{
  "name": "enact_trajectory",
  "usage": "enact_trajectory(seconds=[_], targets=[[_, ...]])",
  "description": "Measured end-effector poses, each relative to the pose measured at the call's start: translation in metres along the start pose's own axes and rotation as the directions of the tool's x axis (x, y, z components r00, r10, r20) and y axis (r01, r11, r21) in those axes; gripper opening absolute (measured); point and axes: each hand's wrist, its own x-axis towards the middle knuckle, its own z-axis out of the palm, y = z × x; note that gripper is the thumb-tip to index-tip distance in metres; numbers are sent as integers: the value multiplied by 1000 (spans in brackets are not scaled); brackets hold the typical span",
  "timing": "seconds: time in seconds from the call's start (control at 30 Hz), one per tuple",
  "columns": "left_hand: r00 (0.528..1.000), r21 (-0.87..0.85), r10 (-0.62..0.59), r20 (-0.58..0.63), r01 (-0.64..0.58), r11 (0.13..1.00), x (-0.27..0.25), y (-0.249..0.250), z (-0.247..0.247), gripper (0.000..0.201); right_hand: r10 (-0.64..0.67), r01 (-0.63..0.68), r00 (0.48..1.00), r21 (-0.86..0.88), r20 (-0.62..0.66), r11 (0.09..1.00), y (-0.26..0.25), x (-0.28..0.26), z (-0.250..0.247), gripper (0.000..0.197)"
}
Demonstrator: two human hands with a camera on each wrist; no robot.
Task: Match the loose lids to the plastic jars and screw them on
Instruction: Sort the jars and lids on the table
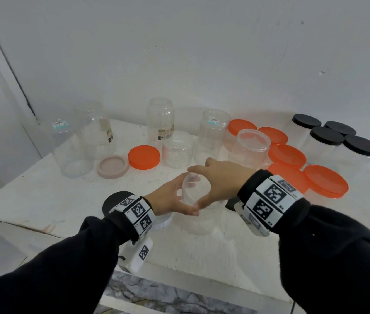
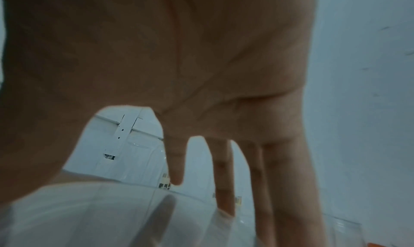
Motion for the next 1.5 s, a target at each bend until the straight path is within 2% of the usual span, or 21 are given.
enact_trajectory(seconds=[0.2,0.33,0.43,0.73,0.83,0.97,1.03,1.1,1.17,1.27,1.33,1.5], targets=[[1000,-17,5,-5,-5,1000,-3,3,2,95,-86,88,996,106,-22,990,7,-4,8,80],[999,-20,31,-27,-31,999,-5,4,5,95,-69,75,988,44,-135,996,9,-10,19,74],[999,-22,40,-33,-41,999,-5,6,6,88,-49,52,978,11,-203,999,5,-11,27,70],[999,11,31,-32,-31,999,-5,5,7,88,-19,11,951,-29,-310,1000,2,-8,44,68],[999,29,46,-27,-45,999,-5,7,7,87,-20,44,944,67,-329,997,8,-12,51,67],[998,8,58,-20,-58,998,-7,6,6,79,26,99,940,345,-341,933,21,-18,61,80],[999,-26,49,-10,-49,998,-8,3,4,79,58,97,912,351,-406,931,25,-21,69,86],[998,-73,37,-55,-41,997,-8,2,0,81,66,96,863,292,-501,952,30,-23,75,84],[983,-72,36,-179,-50,996,-3,5,-1,71,43,121,818,245,-573,962,36,-21,78,77],[933,-13,67,-354,-77,997,12,11,0,50,43,154,791,267,-611,951,42,-13,78,48],[914,-30,61,-400,-80,996,24,12,1,46,17,178,760,233,-650,956,45,-3,76,34],[889,-102,17,-458,-72,992,56,8,1,53,15,171,755,220,-655,960,60,25,69,29]])
